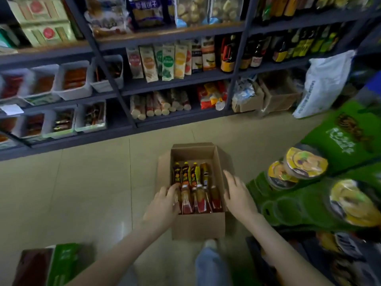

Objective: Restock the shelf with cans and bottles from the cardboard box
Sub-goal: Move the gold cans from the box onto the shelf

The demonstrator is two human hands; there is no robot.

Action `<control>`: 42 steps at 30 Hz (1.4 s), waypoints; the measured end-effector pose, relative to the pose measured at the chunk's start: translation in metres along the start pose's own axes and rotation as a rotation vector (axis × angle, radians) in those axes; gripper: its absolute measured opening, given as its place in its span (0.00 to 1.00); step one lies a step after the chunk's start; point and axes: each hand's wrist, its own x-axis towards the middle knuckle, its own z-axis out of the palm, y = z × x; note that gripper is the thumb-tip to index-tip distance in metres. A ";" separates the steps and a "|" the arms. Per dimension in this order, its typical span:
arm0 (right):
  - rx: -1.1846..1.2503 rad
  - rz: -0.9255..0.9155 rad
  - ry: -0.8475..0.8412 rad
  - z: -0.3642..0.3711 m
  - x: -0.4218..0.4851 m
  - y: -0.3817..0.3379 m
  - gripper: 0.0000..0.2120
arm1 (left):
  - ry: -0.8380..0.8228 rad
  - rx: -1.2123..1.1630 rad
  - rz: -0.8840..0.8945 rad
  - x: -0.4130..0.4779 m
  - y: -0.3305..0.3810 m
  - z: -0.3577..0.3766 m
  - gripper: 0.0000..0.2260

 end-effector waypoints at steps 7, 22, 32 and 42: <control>0.028 0.108 -0.208 0.089 0.107 0.060 0.34 | -0.106 0.000 -0.109 0.128 -0.044 0.075 0.26; 0.185 0.223 -0.161 0.434 0.347 0.216 0.32 | -0.114 0.256 0.102 0.431 -0.197 0.365 0.25; 0.063 0.216 -0.204 0.543 0.471 0.284 0.34 | -0.007 0.406 0.455 0.536 -0.231 0.468 0.28; 0.217 0.170 -0.065 0.540 0.466 0.291 0.37 | 0.031 0.340 0.476 0.539 -0.237 0.475 0.27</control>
